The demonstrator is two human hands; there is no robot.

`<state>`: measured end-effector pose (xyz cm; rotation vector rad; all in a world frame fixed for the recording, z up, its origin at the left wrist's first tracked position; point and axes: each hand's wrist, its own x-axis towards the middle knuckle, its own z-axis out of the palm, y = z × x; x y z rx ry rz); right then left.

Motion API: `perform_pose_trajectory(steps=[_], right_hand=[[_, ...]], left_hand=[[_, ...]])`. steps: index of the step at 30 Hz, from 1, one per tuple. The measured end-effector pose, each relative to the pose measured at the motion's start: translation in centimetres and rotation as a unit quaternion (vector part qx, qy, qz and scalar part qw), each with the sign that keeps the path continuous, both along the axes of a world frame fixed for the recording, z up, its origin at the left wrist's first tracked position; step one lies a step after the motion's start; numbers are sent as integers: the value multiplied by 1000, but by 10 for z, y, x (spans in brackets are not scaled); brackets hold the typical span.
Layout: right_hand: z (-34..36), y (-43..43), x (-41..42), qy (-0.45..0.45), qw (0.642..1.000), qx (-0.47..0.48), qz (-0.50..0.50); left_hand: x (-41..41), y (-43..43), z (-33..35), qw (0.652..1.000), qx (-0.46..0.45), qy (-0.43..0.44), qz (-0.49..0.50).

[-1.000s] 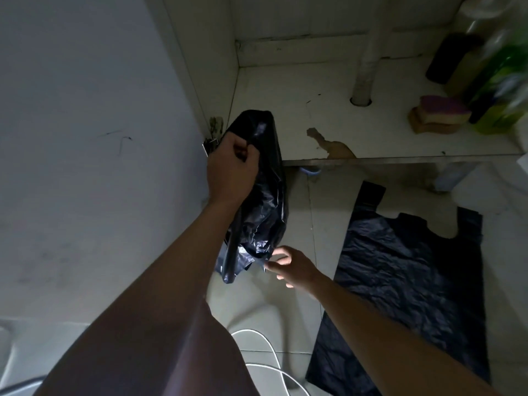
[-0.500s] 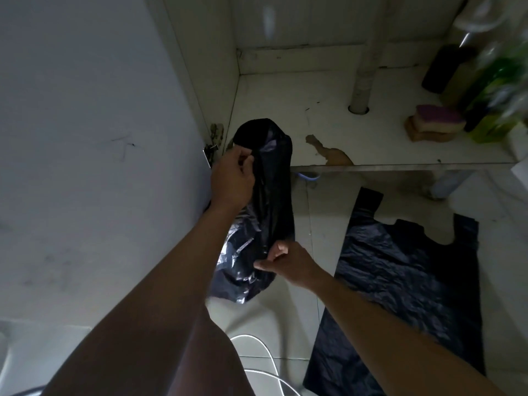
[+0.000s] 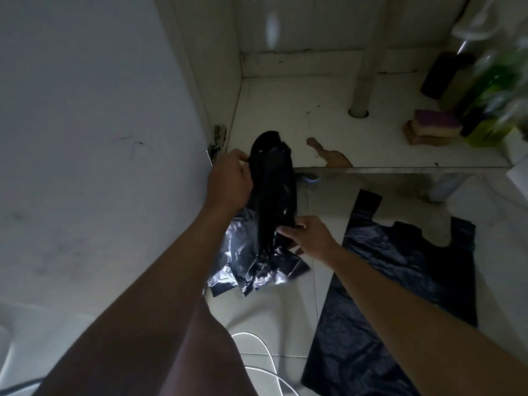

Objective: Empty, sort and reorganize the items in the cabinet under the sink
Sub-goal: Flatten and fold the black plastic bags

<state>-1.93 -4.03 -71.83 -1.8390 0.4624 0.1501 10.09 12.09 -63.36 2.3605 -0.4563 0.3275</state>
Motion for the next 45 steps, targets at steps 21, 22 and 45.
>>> perform_pose_trajectory(steps=[21,22,45], right_hand=[[59,10,18,30,931,362,-16],[62,10,18,31,928,370,-18],[9,24,4,95,969,139,-183]], left_hand=[[-42,23,-5,901,-142,406,-54],[-42,23,-6,908,-156,386,-51],[-32,12,53,979,-169,111,10]])
